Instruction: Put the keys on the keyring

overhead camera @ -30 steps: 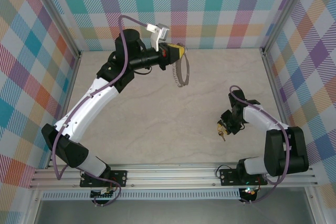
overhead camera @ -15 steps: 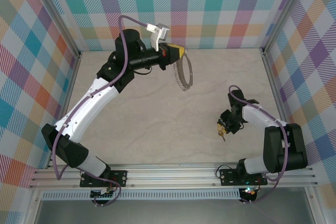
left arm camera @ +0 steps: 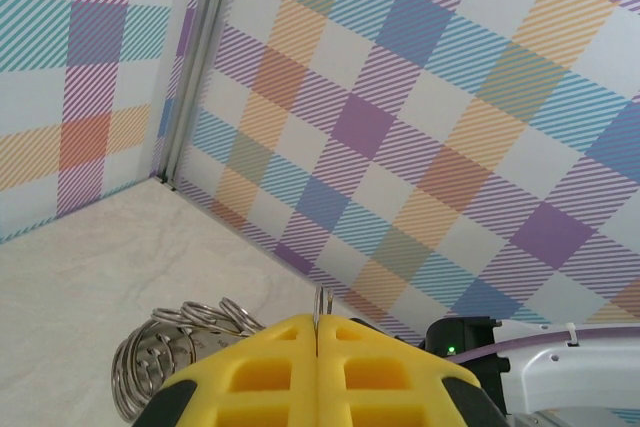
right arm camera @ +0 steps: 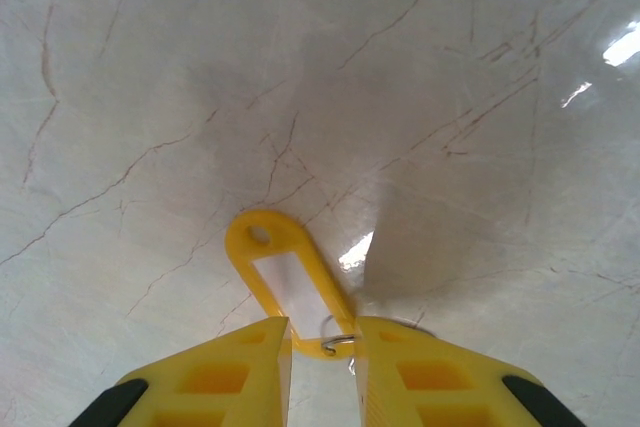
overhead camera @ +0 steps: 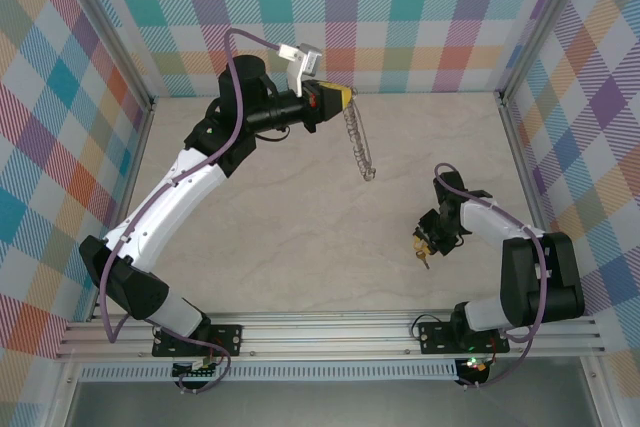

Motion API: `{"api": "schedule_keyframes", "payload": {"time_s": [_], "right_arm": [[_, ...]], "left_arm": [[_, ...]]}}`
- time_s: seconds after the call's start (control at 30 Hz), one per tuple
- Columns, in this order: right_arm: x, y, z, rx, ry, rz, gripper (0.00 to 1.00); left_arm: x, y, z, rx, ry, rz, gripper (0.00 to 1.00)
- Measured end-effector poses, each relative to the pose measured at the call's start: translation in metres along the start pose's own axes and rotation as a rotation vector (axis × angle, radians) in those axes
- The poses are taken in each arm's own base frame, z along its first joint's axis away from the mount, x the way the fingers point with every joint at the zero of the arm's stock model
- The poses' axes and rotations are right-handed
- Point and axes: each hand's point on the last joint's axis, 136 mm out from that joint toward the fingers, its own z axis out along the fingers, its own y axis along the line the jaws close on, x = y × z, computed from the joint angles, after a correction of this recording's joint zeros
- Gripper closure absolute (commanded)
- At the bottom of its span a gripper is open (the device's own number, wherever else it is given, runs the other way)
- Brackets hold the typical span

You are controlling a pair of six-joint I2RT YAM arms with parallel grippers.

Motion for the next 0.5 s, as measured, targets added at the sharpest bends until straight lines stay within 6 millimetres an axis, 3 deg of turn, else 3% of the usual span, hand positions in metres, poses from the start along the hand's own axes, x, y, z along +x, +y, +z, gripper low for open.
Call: {"api": "schedule_keyframes", "payload": {"time_s": [0.27,0.5], "right_arm": [[0.002,0.001,-0.003,-0.009,0.003,0.000,0.73],[0.005,0.005,-0.025,-0.078,-0.040,-0.005,0.69]], "left_arm": [[0.000,0.000,0.000,0.000,0.000,-0.003,1.00],[0.001,0.001,0.001,0.002,-0.007,-0.002,1.00]]}}
